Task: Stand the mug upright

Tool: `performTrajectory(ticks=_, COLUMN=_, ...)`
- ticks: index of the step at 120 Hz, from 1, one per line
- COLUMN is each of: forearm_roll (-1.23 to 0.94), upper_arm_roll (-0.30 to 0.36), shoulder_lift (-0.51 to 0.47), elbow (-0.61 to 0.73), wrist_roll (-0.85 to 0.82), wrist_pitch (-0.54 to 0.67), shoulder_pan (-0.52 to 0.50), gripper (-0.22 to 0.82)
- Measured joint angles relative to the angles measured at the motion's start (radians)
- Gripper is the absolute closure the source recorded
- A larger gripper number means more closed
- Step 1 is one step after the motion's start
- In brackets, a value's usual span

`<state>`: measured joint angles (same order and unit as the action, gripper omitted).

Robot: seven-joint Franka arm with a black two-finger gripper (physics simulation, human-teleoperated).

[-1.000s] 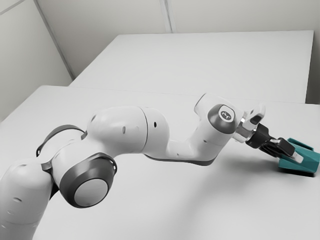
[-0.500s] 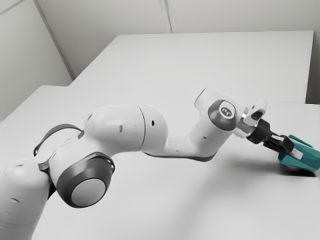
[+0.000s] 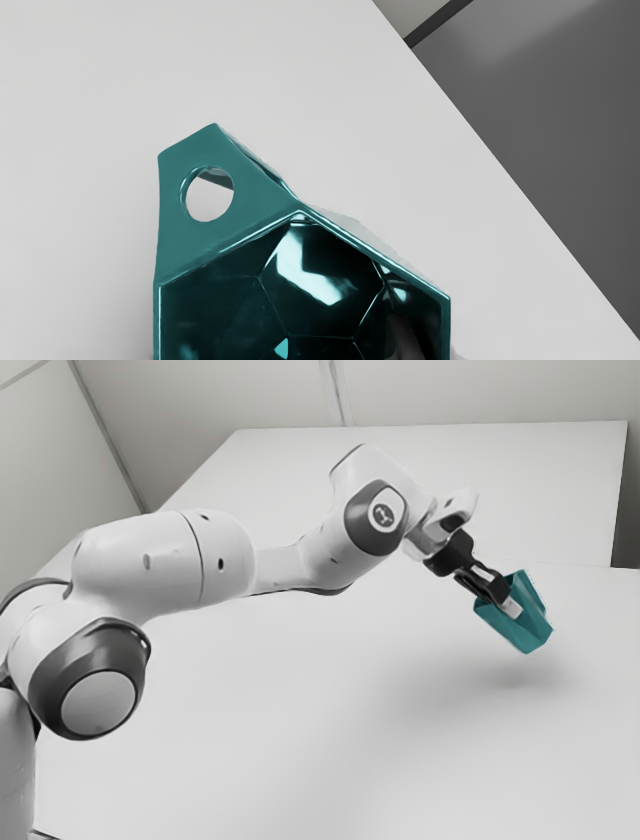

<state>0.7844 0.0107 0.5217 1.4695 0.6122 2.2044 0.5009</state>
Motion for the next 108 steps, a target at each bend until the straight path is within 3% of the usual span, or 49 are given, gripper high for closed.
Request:
performTrajectory(ticks=51, forearm_roll=-0.244, upper_arm_roll=0.005, shoulder_lift=-0.26, elbow=0.277, wrist_roll=-0.138, wrist_pitch=-0.095, shoulder_pan=-0.132, gripper=0.79)
performTrajectory(ticks=108, forearm_roll=-0.555, upper_arm_roll=0.003, shoulder_lift=-0.419, elbow=0.436, wrist_roll=-0.239, wrist_pitch=-0.164, shoulder_pan=-0.223, gripper=0.78)
